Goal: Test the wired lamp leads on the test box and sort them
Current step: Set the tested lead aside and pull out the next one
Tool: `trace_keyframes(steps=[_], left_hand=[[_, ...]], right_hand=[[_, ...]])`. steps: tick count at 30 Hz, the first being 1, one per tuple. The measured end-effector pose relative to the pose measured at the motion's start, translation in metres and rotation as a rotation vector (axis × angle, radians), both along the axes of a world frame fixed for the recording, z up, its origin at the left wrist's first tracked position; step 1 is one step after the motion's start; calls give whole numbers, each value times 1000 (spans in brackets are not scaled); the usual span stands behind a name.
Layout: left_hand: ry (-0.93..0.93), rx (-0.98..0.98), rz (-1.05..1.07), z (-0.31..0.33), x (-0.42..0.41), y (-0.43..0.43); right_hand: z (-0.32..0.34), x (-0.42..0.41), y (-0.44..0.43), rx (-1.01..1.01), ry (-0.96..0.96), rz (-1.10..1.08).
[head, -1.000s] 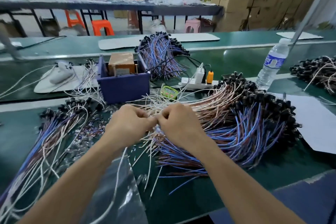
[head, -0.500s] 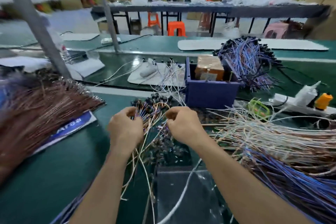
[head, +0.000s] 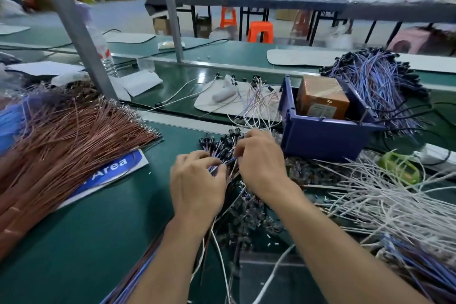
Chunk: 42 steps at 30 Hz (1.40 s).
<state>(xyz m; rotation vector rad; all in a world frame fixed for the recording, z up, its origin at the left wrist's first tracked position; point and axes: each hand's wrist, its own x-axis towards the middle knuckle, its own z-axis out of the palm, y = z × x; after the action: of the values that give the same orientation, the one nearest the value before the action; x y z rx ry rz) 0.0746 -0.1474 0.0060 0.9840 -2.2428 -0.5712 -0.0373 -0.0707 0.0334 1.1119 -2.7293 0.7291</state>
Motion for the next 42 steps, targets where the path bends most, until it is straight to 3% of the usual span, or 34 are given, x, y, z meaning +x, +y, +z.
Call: trace_keyframes(steps=[4, 6, 8, 11, 13, 17, 21, 23, 27, 32, 36, 39, 42], left_hand=[[86, -52, -62, 6, 3, 5], [170, 3, -68, 10, 5, 8], [229, 20, -112, 14, 7, 13], [338, -15, -229, 20, 8, 37], [363, 25, -362, 23, 6, 54], [261, 7, -564, 34, -12, 80], [240, 106, -578, 38, -25, 90], [191, 175, -605, 36, -28, 88], [104, 185, -585, 32, -39, 83], [229, -280, -648, 22, -53, 106], [315, -436, -802, 7, -56, 121], [357, -375, -820, 4, -53, 125], [401, -152, -745, 4, -48, 126]], right_hand=[[18, 1, 20, -243, 12, 23], [29, 2, 38, -366, -136, 3], [38, 4, 60, -593, -456, 12], [41, 12, 89, -1077, -1088, 113], [40, 19, 102, -1206, -1304, 140], [39, 18, 127, -1262, -1123, -31], [44, -9, 168, -1612, -1269, -174], [42, -23, 189, -1664, -1261, -201], [31, -42, 216, -1599, -1177, -215], [25, -42, 222, -1060, -940, -105], [27, -28, 213, -714, -788, 36], [22, -20, 206, -540, -787, 183], [17, -20, 205, -465, -791, 157]])
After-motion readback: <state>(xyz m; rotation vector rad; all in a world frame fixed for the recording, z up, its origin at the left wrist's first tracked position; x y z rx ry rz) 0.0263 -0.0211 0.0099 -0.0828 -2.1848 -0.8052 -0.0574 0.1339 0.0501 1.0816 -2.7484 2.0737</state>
